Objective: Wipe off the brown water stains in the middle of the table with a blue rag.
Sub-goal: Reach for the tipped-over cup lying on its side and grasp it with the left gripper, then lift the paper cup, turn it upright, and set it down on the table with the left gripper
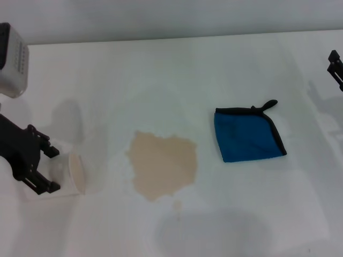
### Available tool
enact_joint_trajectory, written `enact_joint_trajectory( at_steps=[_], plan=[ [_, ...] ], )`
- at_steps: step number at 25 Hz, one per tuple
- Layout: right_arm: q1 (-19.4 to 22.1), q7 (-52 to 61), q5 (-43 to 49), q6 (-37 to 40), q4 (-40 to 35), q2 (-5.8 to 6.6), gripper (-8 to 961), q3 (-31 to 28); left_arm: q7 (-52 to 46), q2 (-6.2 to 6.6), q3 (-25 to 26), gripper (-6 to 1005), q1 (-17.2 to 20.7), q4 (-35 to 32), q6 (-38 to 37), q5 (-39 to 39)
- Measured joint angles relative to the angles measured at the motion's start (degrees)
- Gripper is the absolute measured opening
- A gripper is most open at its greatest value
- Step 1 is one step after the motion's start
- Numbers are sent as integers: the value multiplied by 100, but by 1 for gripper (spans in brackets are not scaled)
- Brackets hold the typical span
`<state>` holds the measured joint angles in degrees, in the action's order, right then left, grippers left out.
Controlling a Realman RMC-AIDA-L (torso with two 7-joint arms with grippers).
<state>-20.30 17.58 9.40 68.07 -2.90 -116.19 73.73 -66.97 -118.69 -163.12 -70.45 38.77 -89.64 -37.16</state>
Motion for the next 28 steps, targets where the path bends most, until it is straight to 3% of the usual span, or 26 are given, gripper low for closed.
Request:
enact_joint_trajectory(
  at_steps=[28],
  plan=[
    [0,0,-17,-4,38,0,840,0,-205,-14,0,882,101,-554,309,-294]
  ],
)
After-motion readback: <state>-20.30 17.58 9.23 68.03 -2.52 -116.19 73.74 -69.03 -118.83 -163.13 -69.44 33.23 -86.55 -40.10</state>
